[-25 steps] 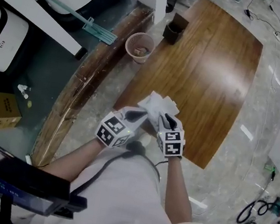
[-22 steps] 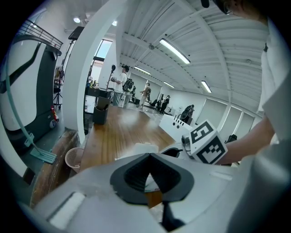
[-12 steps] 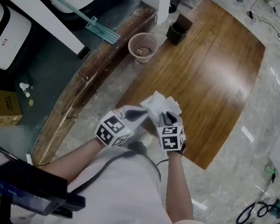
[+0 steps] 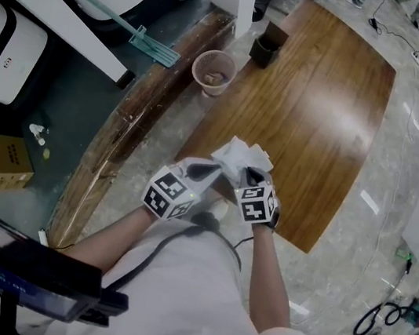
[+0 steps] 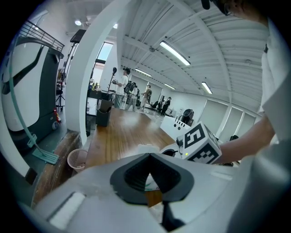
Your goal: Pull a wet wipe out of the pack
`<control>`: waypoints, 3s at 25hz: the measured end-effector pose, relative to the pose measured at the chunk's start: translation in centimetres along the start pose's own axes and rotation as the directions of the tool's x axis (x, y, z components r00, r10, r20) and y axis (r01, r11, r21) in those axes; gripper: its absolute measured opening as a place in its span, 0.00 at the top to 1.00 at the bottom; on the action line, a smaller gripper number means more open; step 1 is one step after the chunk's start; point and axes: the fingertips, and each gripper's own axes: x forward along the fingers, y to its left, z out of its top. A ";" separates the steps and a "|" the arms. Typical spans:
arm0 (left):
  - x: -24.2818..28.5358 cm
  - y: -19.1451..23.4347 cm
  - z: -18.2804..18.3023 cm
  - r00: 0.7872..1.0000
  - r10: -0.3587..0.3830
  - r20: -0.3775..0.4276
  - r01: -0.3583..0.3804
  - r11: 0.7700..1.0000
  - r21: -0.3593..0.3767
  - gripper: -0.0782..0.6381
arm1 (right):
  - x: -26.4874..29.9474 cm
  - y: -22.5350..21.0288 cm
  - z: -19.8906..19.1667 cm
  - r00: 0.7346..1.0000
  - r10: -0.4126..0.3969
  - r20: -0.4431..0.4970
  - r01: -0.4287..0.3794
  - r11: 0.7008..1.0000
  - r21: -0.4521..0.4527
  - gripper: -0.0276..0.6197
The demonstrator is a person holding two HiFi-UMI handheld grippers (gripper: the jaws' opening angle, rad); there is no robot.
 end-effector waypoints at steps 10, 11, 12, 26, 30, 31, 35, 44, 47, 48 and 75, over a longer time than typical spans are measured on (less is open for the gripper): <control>-0.8 0.0 0.2 1.000 0.000 0.016 0.000 1.000 0.004 0.89 | -2.2 -0.3 1.1 0.995 -0.021 0.100 0.014 0.998 0.064 0.94; -0.8 0.0 0.2 1.000 -0.003 0.017 0.003 1.000 0.007 0.89 | -2.5 -0.4 1.2 0.994 -0.025 0.110 0.017 0.997 0.070 0.94; -0.8 -0.2 0.2 1.000 -0.006 0.017 0.006 1.000 0.010 0.89 | -2.7 -0.4 1.3 0.992 -0.029 0.119 0.020 0.997 0.075 0.94; -1.4 -1.2 1.4 0.997 -0.065 0.045 0.062 0.996 0.061 0.89 | -5.9 0.5 2.6 0.973 -0.098 0.211 0.073 0.990 0.121 0.94; -1.6 -1.5 1.6 0.995 -0.091 0.047 0.087 0.993 0.077 0.89 | -7.0 1.0 2.7 0.966 -0.126 0.227 0.096 0.986 0.139 0.94; -1.5 -1.6 1.5 0.994 -0.099 0.044 0.095 0.992 0.080 0.89 | -7.2 1.0 2.7 0.963 -0.135 0.232 0.102 0.984 0.146 0.94; -1.4 -2.3 1.5 0.991 -0.132 0.038 0.128 0.987 0.094 0.89 | -8.4 1.1 2.7 0.954 -0.169 0.249 0.128 0.977 0.171 0.94; -1.1 -3.4 1.7 0.982 -0.189 0.025 0.184 0.974 0.128 0.89 | -10.6 0.8 2.6 0.932 -0.237 0.273 0.179 0.958 0.223 0.94; -1.0 -3.7 1.7 0.977 -0.210 0.019 0.205 0.969 0.140 0.89 | -11.4 0.8 2.9 0.922 -0.258 0.288 0.192 0.952 0.237 0.94; -1.0 -3.8 1.7 0.976 -0.216 0.018 0.211 0.967 0.142 0.89 | -11.5 0.9 3.0 0.919 -0.264 0.292 0.197 0.951 0.240 0.94; 1.1 -7.7 1.4 0.922 -0.382 -0.059 0.386 0.898 0.210 0.89 | -21.2 -0.1 4.2 0.782 -0.489 0.386 0.350 0.858 0.376 0.94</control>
